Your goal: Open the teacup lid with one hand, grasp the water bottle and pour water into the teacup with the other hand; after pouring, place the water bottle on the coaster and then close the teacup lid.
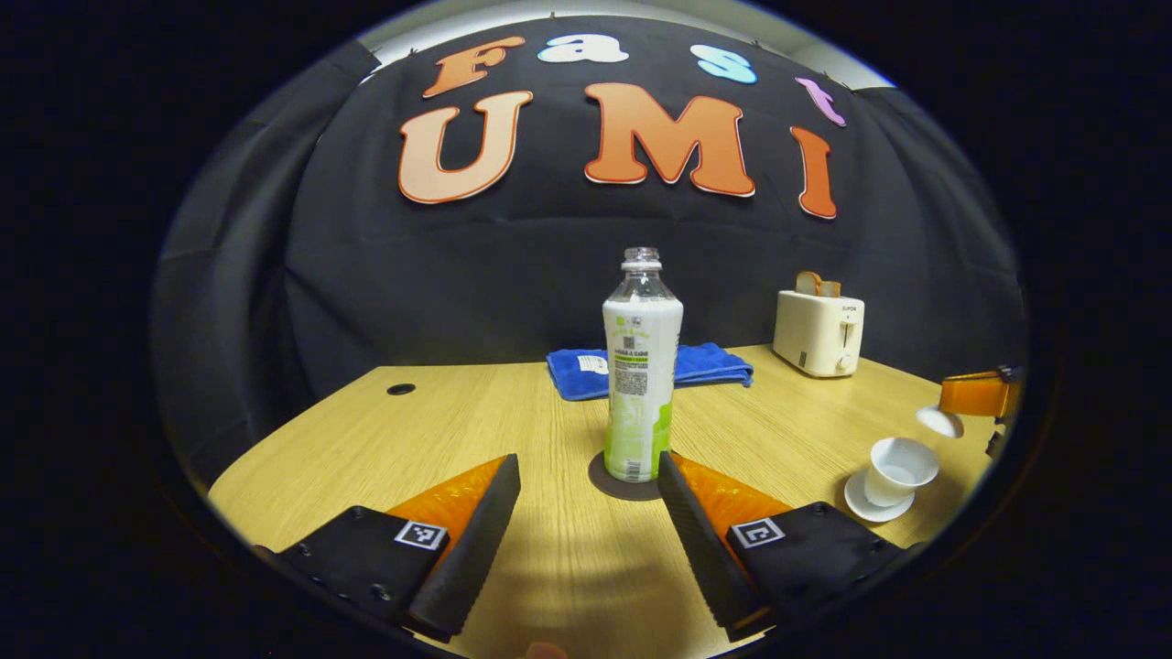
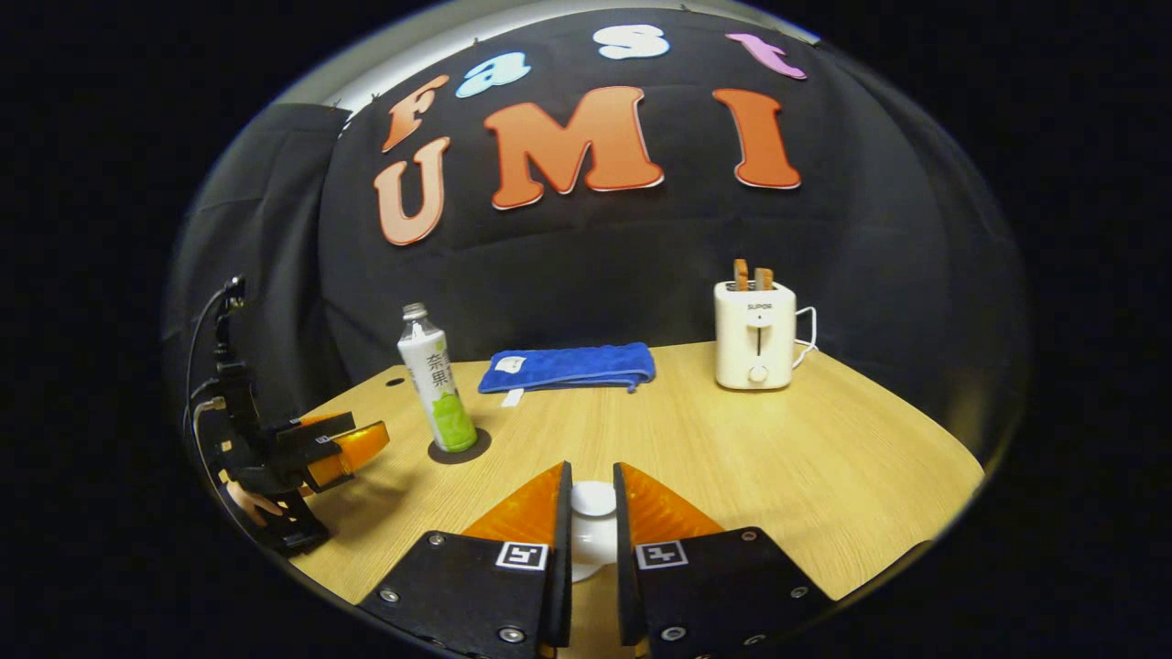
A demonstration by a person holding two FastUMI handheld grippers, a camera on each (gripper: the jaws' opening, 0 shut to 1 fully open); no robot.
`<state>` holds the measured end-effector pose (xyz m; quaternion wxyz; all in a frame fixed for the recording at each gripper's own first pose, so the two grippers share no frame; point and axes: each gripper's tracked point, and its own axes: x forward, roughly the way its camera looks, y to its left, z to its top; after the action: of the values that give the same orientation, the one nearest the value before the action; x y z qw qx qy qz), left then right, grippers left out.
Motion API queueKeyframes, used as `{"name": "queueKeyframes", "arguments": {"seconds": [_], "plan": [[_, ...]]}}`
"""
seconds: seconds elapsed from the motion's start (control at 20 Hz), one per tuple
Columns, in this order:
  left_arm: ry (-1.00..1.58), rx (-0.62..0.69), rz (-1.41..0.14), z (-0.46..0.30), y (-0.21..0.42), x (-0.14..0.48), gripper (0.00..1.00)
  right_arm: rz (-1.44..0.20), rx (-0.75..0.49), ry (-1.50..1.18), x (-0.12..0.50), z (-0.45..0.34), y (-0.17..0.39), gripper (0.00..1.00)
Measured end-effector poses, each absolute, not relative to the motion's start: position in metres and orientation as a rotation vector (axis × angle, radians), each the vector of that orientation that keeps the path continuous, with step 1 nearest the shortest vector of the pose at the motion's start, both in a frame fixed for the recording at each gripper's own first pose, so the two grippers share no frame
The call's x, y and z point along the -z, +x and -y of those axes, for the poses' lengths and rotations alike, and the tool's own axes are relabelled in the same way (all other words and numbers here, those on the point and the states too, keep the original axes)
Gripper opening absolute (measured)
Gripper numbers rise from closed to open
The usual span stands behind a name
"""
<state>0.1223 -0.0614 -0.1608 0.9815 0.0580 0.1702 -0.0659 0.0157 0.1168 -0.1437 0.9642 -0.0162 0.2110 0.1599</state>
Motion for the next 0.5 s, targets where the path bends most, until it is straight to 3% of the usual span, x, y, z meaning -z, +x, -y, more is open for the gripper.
{"name": "queueKeyframes", "arguments": {"seconds": [0.5], "plan": [[0.108,0.109,-0.305,0.047,0.107,0.145,0.96,-0.454,-0.356,-0.098,0.169,-0.138,0.019,0.21]]}}
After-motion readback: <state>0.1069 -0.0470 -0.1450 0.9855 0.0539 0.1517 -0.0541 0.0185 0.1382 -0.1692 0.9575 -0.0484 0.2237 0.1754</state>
